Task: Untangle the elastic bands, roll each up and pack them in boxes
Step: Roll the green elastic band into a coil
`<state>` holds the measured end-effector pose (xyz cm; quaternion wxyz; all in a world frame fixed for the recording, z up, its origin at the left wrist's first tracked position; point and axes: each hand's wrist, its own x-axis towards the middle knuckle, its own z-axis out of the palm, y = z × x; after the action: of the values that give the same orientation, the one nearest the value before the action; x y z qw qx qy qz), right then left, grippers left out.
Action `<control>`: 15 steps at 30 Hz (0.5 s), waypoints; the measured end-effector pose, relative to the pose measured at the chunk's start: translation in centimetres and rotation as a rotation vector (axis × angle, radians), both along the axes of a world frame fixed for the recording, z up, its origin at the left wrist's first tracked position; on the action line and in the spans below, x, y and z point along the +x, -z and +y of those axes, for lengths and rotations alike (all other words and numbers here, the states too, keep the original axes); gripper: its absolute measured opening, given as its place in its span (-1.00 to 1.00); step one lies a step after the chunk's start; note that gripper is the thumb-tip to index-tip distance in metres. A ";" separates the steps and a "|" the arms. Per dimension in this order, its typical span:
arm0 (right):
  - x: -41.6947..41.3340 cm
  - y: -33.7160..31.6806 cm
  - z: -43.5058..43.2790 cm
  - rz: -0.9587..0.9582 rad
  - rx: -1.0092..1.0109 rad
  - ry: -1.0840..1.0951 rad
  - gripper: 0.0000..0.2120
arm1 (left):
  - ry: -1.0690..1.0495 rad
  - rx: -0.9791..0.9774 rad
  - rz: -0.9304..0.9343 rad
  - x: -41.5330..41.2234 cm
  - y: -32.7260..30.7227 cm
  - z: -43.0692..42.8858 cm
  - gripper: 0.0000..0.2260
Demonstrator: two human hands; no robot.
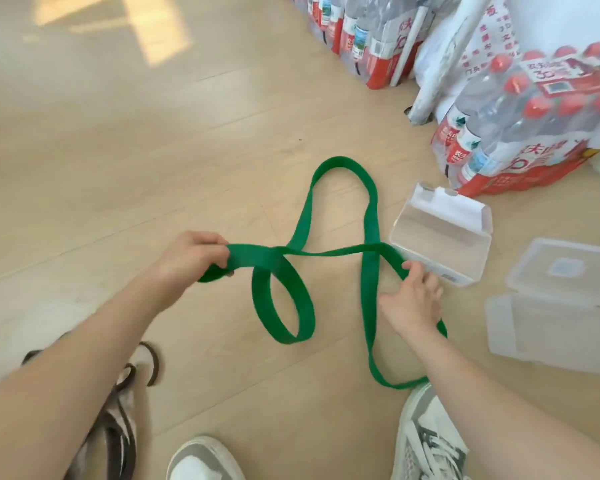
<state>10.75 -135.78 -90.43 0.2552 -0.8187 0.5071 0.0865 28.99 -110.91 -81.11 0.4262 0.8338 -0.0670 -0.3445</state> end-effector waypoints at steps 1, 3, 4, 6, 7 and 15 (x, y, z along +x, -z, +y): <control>-0.5 0.1 -0.1 0.046 0.023 0.022 -0.29 | 0.000 -0.068 -0.004 0.8 -1.7 0.3 -0.85; -1.8 0.3 -0.2 0.157 0.094 -0.015 -0.20 | 0.048 -0.132 -0.042 1.9 -4.1 1.4 -0.84; -2.3 0.5 -0.2 0.189 0.103 -0.059 -0.19 | 0.071 -0.133 -0.065 2.3 -4.8 2.4 -0.84; -2.8 0.9 -0.5 0.169 0.062 -0.112 -0.22 | 0.010 -0.142 -0.101 2.9 -5.2 4.6 -0.85; -3.0 1.0 -0.7 0.155 0.041 -0.109 -0.25 | -0.084 -0.173 -0.092 3.2 -4.9 5.7 -0.86; -3.2 1.5 0.9 -0.073 0.572 -0.018 -0.84 | -0.176 0.355 -0.244 2.6 1.1 8.8 -0.67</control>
<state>7.60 -134.88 -91.89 0.4932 -0.7205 0.4452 0.1987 31.62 -102.09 -82.17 0.2900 0.9338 0.0168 -0.2091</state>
